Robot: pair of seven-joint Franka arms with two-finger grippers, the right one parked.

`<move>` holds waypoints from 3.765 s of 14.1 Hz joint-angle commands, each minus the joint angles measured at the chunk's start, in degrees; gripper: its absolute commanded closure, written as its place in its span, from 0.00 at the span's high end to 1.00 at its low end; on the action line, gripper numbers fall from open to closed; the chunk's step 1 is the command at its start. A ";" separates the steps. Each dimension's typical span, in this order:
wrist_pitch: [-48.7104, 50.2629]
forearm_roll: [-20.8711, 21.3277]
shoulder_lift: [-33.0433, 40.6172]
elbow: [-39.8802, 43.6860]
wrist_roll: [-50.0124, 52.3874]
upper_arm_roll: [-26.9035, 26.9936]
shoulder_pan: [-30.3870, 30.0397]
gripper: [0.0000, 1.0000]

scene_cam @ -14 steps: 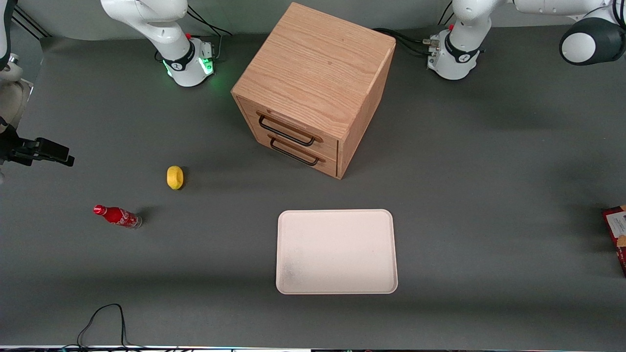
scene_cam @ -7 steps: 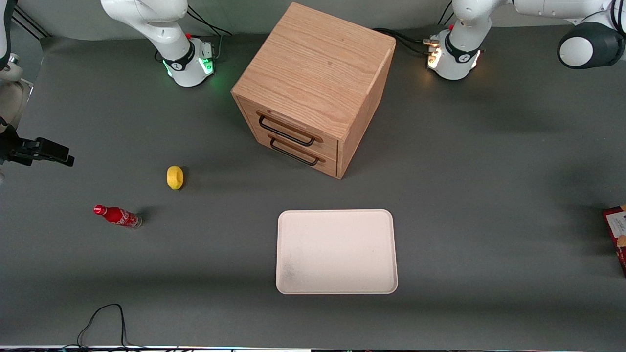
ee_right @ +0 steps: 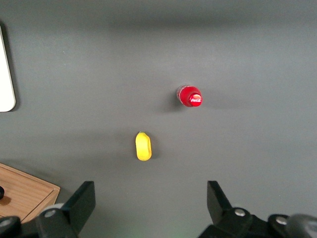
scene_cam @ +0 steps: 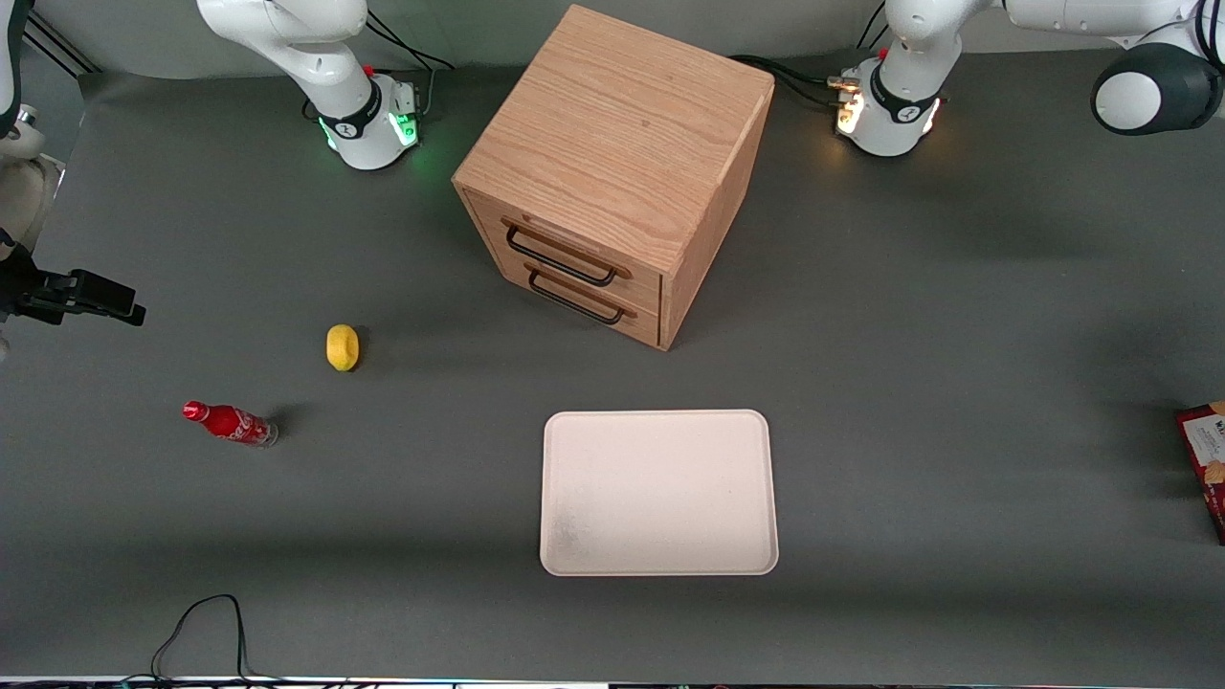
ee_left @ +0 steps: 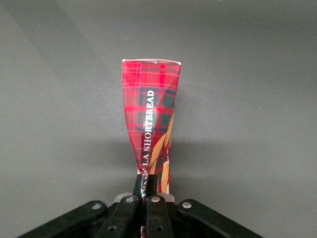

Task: Place red cookie box on tray
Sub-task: 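Carry the held cookie box with the left gripper over the white tray, then lower the cookie box onto the tray's rim area and open the left gripper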

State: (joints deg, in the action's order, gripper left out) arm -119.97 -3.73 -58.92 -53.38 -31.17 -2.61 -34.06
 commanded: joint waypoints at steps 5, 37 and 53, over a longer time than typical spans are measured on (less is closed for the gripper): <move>10.70 -0.40 5.64 2.58 -1.00 0.24 -0.04 0.00; 35.35 6.37 24.12 6.10 50.73 0.24 48.80 0.00; 4.00 11.20 19.38 -15.76 66.68 0.76 61.13 0.00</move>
State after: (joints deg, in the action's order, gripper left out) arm -110.25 6.12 -41.25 -62.96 34.62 -2.26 27.13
